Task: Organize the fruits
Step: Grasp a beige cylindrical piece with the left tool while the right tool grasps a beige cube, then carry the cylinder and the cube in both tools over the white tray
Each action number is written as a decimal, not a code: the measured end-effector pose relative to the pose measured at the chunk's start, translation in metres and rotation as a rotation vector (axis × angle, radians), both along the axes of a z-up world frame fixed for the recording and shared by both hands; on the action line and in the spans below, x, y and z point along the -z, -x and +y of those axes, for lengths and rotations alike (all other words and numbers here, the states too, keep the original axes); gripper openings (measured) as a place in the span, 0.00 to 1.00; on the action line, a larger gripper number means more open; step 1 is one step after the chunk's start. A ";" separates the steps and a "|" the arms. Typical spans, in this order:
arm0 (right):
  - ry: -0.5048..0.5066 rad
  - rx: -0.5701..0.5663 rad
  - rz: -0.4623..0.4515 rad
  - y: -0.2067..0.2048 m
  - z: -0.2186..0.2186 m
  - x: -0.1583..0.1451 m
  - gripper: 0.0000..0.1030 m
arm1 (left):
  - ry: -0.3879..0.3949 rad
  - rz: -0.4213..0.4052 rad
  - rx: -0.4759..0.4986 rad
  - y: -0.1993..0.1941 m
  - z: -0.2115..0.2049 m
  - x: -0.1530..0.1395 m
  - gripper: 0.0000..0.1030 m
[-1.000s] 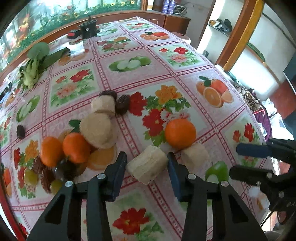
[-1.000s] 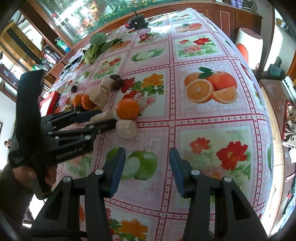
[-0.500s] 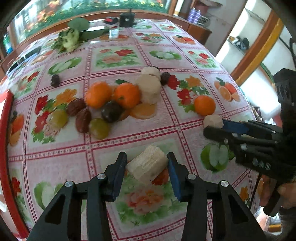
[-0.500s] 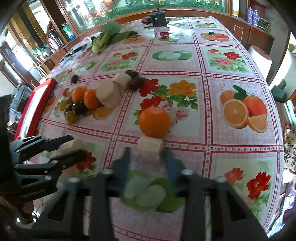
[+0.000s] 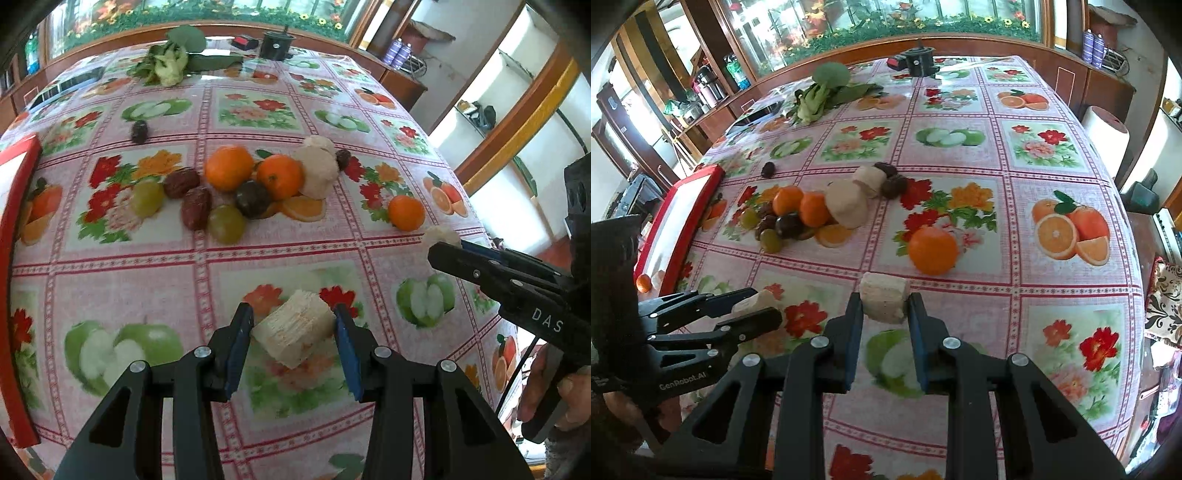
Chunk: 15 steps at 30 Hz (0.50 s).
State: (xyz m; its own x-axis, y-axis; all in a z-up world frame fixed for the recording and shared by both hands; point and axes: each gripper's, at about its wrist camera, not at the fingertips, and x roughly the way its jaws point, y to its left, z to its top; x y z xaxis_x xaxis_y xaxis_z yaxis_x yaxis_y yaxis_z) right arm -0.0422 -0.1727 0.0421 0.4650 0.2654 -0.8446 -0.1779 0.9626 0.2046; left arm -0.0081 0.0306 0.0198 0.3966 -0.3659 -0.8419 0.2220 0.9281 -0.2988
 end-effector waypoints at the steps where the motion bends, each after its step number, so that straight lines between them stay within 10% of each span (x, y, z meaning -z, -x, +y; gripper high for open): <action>1: -0.001 -0.002 0.006 0.000 0.003 0.001 0.25 | 0.001 -0.001 -0.007 0.002 0.005 -0.001 0.43; 15: -0.034 -0.158 0.027 -0.013 0.103 -0.002 0.26 | 0.022 -0.035 -0.139 0.019 0.082 -0.022 0.43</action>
